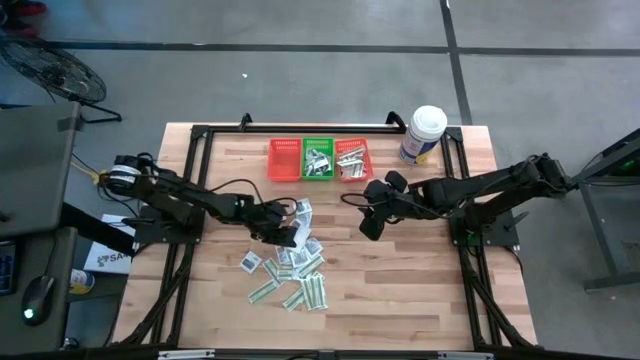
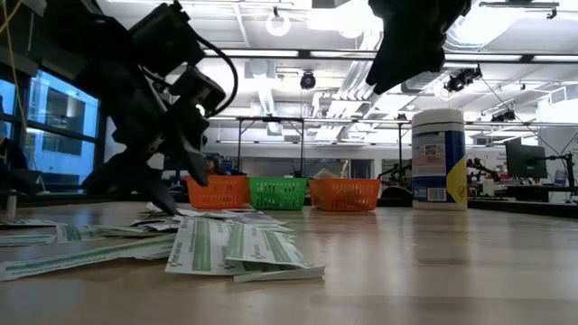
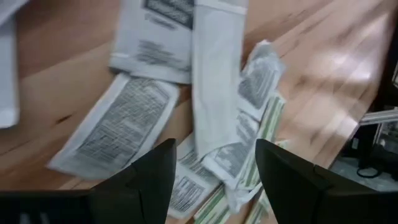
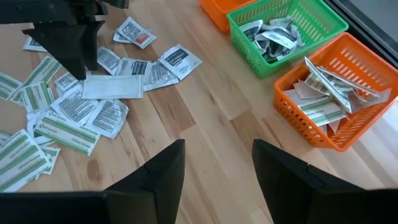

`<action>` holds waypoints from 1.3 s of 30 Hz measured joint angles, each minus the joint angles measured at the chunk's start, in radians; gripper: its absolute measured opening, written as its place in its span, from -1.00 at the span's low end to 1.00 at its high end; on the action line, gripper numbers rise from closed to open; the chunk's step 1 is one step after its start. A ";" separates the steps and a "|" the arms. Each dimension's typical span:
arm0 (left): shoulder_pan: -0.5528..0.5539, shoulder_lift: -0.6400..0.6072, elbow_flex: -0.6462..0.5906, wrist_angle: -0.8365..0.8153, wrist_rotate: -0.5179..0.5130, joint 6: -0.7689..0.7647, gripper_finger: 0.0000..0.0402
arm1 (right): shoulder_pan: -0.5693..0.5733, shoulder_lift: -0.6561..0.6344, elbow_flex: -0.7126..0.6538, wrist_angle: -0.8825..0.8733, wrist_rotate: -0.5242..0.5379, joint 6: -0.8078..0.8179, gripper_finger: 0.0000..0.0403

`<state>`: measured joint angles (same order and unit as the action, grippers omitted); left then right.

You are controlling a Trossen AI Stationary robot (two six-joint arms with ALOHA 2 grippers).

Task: Pick & Place First Aid Supplies
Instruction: Put the bandage pack into the right orange bin

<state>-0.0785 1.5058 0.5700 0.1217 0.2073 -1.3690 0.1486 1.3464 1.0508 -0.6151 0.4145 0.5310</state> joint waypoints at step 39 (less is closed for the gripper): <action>0.000 0.092 0.026 0.115 -0.038 0.004 0.07 | 0.000 0.000 0.000 -0.003 -0.002 -0.042 -0.10</action>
<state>-0.0780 1.5979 0.5964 0.2363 0.1692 -1.3654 0.1490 1.3464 1.0508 -0.6178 0.4127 0.4889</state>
